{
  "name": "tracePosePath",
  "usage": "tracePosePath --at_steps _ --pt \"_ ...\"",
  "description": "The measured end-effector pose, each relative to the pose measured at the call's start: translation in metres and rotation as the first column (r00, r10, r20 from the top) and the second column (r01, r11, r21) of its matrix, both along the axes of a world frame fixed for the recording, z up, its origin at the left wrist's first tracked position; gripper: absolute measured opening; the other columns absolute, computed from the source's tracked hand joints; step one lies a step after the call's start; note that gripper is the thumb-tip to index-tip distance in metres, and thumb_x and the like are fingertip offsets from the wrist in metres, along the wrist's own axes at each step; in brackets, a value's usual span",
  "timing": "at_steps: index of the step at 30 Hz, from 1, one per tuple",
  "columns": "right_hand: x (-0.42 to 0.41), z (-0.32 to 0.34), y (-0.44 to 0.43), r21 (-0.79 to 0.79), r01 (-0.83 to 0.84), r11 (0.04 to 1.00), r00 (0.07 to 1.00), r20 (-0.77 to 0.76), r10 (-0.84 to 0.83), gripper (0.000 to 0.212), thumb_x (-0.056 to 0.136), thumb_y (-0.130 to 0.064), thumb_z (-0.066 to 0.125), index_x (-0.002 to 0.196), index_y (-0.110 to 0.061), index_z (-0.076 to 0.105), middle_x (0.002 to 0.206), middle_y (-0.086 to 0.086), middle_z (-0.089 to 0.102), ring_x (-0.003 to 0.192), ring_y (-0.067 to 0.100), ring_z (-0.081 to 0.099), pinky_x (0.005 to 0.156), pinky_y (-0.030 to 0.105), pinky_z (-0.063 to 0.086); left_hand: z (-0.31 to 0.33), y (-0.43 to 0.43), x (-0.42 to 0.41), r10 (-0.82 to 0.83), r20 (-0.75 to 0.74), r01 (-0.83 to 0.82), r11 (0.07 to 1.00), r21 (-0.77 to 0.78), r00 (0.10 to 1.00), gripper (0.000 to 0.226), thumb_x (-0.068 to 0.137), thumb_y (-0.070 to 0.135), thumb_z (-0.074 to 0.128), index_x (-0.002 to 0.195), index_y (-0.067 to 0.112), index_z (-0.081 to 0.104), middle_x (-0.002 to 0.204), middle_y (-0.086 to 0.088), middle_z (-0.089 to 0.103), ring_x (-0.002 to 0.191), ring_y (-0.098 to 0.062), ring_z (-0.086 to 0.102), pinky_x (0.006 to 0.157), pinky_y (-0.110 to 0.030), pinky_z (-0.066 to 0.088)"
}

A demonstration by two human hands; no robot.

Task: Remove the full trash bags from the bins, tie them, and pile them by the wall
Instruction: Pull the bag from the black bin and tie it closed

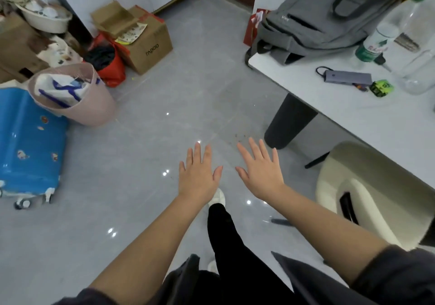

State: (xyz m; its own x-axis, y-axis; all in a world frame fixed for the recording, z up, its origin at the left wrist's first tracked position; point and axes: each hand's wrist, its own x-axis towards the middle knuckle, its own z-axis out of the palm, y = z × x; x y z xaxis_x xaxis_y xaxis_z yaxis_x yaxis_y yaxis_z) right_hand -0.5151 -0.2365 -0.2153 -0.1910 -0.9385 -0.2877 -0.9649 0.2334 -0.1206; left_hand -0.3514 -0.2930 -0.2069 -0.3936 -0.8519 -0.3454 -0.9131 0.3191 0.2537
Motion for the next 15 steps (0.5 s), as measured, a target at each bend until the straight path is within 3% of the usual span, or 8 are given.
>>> tracePosePath --at_steps 7,15 --pt "-0.009 0.018 0.132 0.042 -0.046 0.998 0.999 0.016 0.046 0.061 0.098 -0.049 0.027 0.151 -0.030 0.002 0.161 0.006 0.001 0.147 0.030 -0.003 0.117 0.054 0.006 0.021 0.139 0.001 0.036 0.016 -0.037 0.999 0.034 0.999 0.065 0.098 0.049 0.025 0.152 0.020 0.001 0.161 -0.007 -0.004 0.148 -0.026 -0.002 0.118 -0.047 0.012" --pt "-0.079 0.013 0.216 0.039 -0.172 0.984 0.985 -0.005 0.172 0.060 0.099 -0.049 0.027 0.151 -0.031 0.003 0.161 0.006 0.000 0.147 0.030 -0.005 0.116 0.055 0.002 0.015 0.245 -0.068 0.135 -0.017 -0.135 0.991 0.020 0.991 0.066 0.098 0.049 0.024 0.152 0.022 -0.002 0.161 -0.006 -0.005 0.148 -0.023 -0.005 0.119 -0.046 0.010"
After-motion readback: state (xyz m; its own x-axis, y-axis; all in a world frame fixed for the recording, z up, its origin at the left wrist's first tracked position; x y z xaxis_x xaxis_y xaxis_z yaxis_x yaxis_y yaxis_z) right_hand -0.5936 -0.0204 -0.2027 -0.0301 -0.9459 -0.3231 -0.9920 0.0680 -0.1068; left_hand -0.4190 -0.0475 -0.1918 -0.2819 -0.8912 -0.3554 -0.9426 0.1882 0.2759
